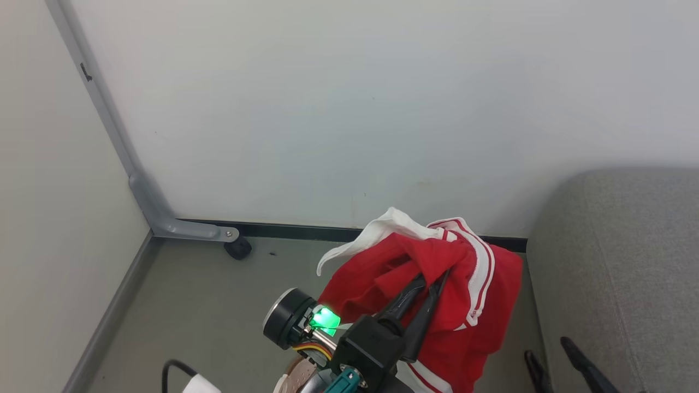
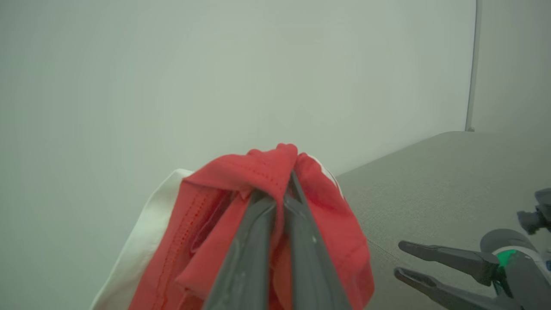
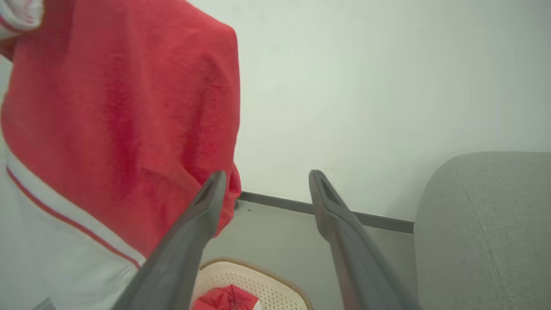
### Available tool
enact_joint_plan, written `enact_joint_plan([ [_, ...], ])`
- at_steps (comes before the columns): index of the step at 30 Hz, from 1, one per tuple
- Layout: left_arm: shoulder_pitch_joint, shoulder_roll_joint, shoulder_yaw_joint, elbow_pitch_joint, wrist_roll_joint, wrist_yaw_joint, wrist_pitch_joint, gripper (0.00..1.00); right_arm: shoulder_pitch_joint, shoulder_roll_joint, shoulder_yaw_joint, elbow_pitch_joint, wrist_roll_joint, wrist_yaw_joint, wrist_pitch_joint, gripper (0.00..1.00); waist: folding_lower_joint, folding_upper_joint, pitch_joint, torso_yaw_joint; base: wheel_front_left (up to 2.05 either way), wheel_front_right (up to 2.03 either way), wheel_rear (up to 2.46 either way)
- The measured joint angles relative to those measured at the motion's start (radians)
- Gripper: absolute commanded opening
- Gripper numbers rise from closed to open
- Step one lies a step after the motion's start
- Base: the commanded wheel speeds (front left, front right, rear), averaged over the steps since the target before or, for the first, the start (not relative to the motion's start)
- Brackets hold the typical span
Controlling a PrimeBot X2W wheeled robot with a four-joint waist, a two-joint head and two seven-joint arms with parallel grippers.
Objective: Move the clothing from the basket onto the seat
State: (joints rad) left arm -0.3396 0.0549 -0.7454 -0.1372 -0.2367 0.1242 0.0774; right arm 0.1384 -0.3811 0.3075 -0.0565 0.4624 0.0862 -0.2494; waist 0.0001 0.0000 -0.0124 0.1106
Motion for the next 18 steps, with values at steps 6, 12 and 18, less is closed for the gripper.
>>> enact_joint_plan([
  [6, -0.008, 0.0, -0.014, 0.0, -0.006, 0.0, 0.0, 0.0, -0.049, 0.023, 0.101, 0.001, -0.025, 0.02, 0.0, 1.0, 0.0, 0.0, -0.004, 0.022, 0.0, 0.0, 0.0],
  [12, -0.012, 0.0, -0.019, -0.003, -0.007, 0.0, 0.0, 0.0, -0.109, 0.03, 0.135, 0.02, -0.032, 0.029, 0.0, 1.0, 0.0, 0.0, -0.005, 0.039, 0.0, 0.0, 0.0],
  [18, -0.025, 0.0, -0.033, -0.005, -0.008, 0.0, 0.0, 0.0, -0.161, 0.03, 0.184, 0.04, -0.032, 0.033, 0.0, 1.0, 0.0, 0.0, -0.006, 0.061, 0.0, 0.0, 0.0],
])
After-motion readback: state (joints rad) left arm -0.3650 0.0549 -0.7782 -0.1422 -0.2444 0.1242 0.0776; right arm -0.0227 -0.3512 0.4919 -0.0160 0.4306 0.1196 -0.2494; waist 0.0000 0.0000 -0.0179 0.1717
